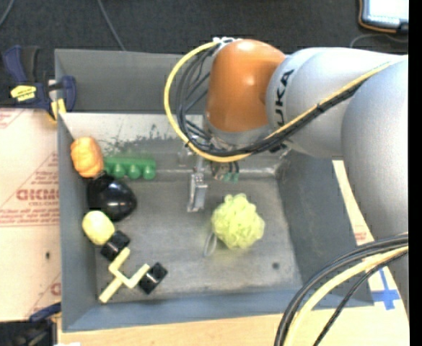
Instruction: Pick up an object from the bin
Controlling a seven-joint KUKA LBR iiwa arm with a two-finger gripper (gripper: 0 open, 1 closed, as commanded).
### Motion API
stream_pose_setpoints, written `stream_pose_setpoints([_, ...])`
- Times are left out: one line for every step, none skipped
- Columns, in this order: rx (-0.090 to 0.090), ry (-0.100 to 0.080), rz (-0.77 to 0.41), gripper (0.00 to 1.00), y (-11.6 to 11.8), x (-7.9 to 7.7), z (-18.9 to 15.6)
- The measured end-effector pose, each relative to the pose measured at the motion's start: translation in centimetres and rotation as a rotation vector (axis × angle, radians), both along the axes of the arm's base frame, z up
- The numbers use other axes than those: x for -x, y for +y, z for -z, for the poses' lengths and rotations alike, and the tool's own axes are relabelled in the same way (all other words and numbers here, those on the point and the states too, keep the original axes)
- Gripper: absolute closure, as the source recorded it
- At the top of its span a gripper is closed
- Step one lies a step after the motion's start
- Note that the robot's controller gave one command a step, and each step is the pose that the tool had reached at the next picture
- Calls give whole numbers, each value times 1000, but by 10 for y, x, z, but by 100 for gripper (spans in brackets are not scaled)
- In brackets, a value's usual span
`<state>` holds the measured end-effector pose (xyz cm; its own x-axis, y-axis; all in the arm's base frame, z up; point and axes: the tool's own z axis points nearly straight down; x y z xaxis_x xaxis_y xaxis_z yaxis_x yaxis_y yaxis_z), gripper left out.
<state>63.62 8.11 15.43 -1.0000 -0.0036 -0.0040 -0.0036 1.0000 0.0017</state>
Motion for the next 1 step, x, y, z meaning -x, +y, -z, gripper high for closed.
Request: stream_pose_setpoints([1,2,-56,0,-38,21,16])
